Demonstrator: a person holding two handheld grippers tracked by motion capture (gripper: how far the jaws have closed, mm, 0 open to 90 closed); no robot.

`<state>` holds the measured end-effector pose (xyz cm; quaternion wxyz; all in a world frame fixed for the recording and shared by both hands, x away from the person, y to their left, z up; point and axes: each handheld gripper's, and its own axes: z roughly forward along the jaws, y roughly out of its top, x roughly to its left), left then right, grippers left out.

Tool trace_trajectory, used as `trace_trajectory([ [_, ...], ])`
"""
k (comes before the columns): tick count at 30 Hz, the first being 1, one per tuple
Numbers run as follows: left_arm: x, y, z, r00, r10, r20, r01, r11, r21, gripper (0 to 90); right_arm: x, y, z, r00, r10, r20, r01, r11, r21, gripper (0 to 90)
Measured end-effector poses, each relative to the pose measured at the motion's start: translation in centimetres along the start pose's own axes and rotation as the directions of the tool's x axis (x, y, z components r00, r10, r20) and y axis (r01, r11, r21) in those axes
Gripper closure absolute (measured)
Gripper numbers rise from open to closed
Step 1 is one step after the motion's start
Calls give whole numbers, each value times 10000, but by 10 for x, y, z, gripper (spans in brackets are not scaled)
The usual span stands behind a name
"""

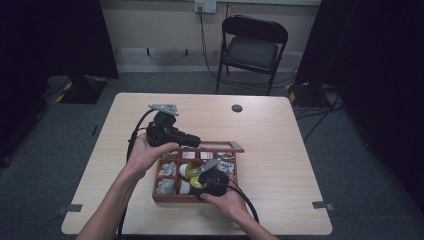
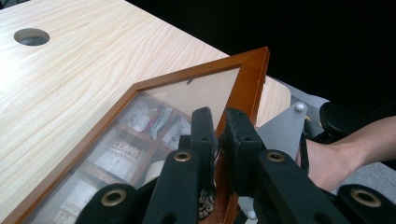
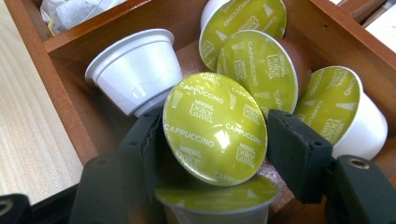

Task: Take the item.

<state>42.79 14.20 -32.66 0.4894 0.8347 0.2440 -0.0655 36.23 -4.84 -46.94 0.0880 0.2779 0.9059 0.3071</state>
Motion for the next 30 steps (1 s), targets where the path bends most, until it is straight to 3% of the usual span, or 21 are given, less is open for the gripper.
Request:
trace_trajectory([
  [5, 0, 0, 0, 10000, 12, 12, -12, 10000, 11, 826, -1, 0, 0, 9999, 97, -78, -96, 9999, 91, 391],
  [9, 0, 0, 0, 10000, 13, 5, -13, 10000, 13, 826, 0, -1, -1, 9999, -131, 69, 132, 9998, -159, 400],
  [30, 0, 0, 0, 9999, -109, 41, 109, 9999, 78, 827, -1, -5, -16, 9999, 144, 22, -141, 9942, -1071, 401],
])
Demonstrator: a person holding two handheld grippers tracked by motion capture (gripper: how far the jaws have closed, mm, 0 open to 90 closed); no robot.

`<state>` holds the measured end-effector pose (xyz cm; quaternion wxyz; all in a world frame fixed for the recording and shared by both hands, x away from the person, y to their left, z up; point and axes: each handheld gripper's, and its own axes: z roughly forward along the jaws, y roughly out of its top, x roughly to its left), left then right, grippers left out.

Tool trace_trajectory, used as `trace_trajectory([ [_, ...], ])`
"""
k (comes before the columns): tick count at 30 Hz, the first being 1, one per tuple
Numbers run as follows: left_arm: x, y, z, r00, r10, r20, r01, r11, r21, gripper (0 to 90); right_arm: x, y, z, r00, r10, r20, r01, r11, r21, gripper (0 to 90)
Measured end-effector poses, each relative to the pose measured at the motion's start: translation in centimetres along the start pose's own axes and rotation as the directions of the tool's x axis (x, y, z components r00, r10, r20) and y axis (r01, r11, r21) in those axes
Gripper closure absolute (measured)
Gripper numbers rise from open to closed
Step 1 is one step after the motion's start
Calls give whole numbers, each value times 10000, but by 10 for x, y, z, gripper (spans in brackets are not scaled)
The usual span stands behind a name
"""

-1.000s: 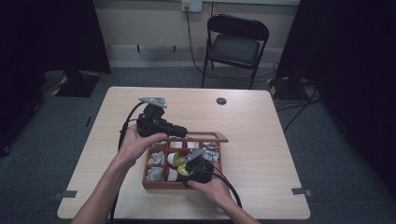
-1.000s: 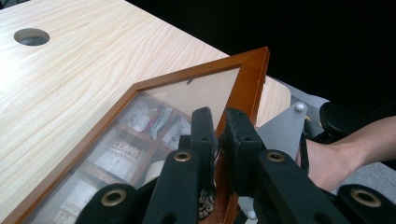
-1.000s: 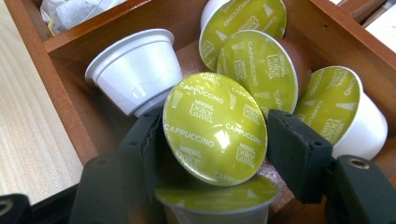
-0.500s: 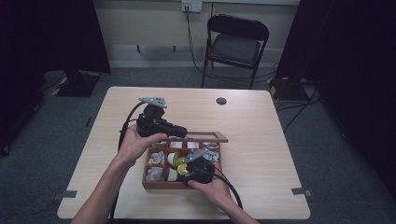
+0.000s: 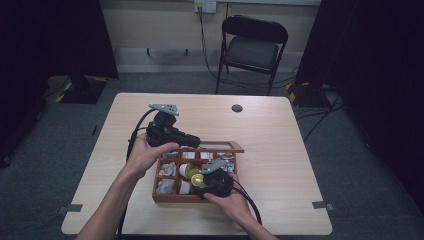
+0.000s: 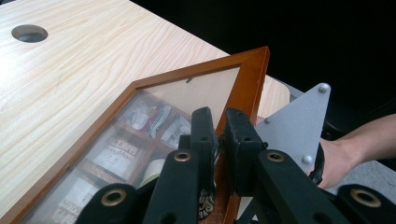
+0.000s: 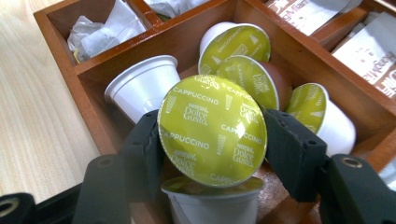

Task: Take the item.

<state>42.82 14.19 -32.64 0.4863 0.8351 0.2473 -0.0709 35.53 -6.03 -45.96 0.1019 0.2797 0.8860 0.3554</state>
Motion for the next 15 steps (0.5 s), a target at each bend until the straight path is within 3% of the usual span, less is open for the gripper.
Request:
trace_trajectory([
  [15, 1, 0, 0, 10000, -33, -3, 33, 10000, -76, 826, -8, -6, -21, 9989, 462, 43, -457, 9961, -759, 402],
])
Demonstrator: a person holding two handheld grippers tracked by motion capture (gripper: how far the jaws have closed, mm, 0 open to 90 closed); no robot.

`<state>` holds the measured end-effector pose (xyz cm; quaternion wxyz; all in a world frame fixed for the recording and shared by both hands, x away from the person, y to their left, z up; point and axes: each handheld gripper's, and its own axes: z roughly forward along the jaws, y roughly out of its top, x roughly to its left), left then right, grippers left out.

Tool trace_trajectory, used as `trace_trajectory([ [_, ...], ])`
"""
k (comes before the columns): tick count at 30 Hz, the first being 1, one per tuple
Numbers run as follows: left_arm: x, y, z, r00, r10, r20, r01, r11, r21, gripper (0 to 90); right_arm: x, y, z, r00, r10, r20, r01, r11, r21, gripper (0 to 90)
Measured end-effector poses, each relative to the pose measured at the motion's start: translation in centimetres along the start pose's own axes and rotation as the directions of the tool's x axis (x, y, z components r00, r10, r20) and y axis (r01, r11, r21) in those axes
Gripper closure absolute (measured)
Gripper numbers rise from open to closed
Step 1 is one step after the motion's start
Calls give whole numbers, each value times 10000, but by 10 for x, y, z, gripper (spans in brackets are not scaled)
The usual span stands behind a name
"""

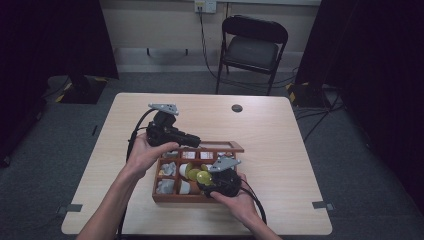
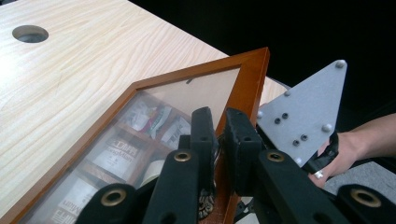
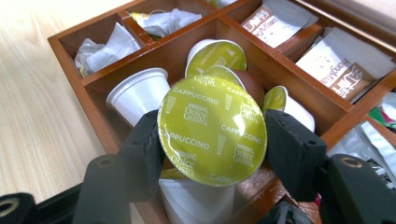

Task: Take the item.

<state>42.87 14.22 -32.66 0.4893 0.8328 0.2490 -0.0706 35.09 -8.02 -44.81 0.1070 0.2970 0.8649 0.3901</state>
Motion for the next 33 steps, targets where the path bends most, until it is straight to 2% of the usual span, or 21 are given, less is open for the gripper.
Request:
trace_trajectory([
  [16, 1, 1, -1, 10000, -13, 19, 13, 10000, -21, 826, 0, -4, -16, 10000, 59, -3, -59, 9988, -488, 402],
  [25, 1, 1, -1, 10000, -7, 29, 7, 10000, -10, 826, -8, -12, -30, 9994, 316, 134, -305, 9962, -811, 402],
  [33, 1, 1, -1, 10000, 29, 14, -29, 10000, 7, 826, -14, -16, -39, 9991, 355, 251, -329, 9945, -994, 402],
])
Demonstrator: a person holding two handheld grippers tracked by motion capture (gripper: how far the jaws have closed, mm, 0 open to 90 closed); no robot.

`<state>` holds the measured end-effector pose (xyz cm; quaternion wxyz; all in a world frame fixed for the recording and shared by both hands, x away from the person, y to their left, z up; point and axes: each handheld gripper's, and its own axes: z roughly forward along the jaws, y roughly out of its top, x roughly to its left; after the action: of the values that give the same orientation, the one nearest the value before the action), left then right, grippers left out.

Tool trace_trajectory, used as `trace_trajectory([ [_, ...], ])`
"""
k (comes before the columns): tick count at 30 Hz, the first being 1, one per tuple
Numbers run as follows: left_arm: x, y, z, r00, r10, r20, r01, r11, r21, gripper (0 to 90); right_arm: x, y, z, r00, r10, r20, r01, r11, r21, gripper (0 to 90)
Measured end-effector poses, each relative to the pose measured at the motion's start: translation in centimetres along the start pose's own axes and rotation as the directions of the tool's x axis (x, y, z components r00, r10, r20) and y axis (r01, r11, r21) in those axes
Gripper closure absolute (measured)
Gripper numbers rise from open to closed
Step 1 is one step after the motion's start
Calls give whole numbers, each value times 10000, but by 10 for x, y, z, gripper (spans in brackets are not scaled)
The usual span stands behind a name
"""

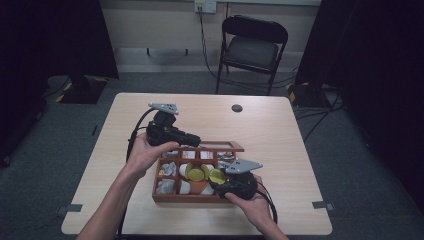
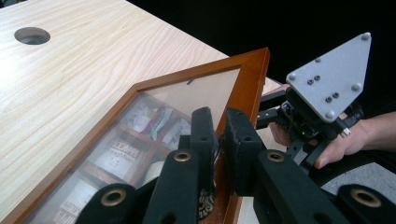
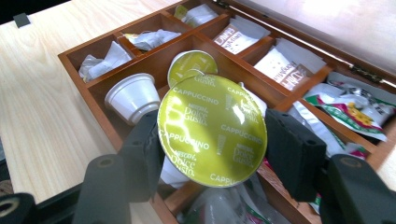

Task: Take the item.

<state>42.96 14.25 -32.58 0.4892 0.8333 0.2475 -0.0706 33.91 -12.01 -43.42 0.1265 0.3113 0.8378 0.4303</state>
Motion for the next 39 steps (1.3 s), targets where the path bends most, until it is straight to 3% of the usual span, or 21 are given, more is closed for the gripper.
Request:
trace_trajectory([
  [22, 1, 0, 0, 10000, -73, -11, 73, 10000, -36, 825, -23, -12, -26, 9971, 505, 570, -489, 9984, -296, 402],
  [39, -1, 0, 0, 9999, -101, -70, 101, 9999, 44, 825, -59, -21, -45, 9821, 1340, 1323, -1272, 9902, -583, 402],
])
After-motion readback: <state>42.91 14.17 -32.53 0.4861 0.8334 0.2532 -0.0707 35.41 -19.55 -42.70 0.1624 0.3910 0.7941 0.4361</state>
